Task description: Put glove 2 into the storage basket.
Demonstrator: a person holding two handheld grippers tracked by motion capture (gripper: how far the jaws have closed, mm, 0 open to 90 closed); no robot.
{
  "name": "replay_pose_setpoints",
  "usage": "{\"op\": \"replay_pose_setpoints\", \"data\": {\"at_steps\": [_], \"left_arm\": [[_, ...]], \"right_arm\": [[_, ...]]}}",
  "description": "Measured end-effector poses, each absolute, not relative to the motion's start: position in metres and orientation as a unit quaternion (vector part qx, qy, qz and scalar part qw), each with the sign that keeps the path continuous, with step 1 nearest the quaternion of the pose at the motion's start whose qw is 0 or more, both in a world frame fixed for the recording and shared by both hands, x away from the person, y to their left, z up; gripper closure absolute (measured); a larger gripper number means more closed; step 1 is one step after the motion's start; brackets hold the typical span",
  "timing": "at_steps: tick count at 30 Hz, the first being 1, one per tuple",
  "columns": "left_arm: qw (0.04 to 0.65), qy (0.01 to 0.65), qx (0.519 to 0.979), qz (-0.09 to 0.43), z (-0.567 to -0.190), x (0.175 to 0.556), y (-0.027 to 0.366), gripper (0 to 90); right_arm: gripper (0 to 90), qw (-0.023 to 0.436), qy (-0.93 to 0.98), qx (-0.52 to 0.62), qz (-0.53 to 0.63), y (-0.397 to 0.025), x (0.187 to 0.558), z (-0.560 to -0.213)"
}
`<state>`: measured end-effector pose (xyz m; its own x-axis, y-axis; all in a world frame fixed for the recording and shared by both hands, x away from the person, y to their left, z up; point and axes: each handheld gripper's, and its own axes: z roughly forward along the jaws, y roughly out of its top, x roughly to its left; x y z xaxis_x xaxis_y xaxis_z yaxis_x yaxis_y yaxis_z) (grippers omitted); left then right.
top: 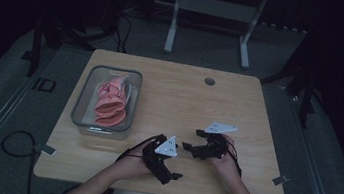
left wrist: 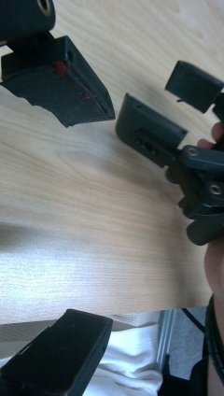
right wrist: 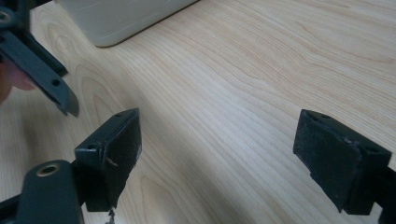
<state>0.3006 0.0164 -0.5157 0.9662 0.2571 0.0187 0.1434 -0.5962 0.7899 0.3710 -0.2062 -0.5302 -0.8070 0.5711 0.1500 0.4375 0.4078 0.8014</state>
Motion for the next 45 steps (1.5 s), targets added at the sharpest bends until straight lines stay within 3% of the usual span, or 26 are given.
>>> {"op": "replay_pose_setpoints", "data": {"at_steps": [25,45], "left_arm": [[0.412,0.111,0.902,0.067,-0.546,0.298,0.010,3.3],[0.419,0.127,0.897,0.062,-0.546,0.300,0.015,3.3]], "right_arm": [[15.9,0.103,0.837,0.311,0.438,-0.242,0.354,-0.549],[15.9,0.114,0.831,0.319,0.442,-0.261,0.345,-0.552]]}}
